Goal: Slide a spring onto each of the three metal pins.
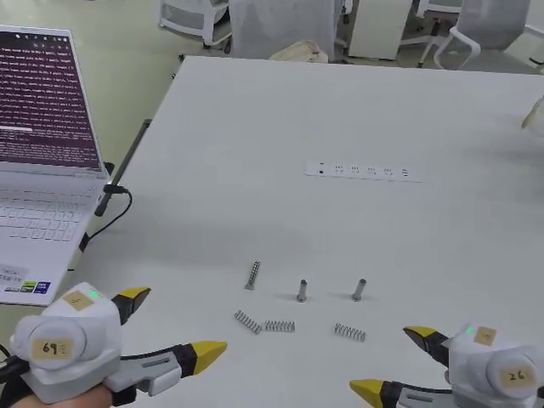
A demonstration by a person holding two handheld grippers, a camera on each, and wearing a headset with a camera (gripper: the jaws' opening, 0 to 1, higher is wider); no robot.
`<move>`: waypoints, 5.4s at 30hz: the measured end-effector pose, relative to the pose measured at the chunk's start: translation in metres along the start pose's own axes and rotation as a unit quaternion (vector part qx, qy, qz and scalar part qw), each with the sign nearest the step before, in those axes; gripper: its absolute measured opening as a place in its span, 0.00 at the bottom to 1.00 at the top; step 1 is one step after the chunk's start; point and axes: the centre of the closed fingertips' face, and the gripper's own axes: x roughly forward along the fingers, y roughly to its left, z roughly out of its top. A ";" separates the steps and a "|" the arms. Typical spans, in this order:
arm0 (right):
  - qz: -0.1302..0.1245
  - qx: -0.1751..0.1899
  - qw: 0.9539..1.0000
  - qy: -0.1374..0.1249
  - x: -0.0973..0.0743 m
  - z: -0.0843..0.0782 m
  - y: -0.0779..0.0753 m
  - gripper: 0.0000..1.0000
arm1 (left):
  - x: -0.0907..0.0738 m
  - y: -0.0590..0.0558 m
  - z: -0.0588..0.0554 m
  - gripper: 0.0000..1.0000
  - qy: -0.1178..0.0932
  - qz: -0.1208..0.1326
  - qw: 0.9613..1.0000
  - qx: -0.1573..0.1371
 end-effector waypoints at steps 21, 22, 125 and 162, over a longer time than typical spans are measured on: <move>-0.011 0.003 1.000 0.002 -0.010 -0.004 -0.008 0.73 | 0.024 0.009 0.013 0.82 -0.003 -0.008 1.000 0.011; -0.011 0.004 1.000 0.002 -0.010 -0.004 -0.008 0.73 | 0.027 0.010 0.014 0.82 -0.002 -0.008 1.000 0.014; -0.001 0.022 0.999 0.026 0.004 -0.009 -0.024 0.68 | 0.226 0.047 -0.030 0.34 0.106 0.000 0.992 -0.067; 0.002 0.019 0.999 0.028 0.006 -0.006 -0.026 0.67 | 0.241 0.049 -0.039 0.00 0.128 0.047 0.990 -0.023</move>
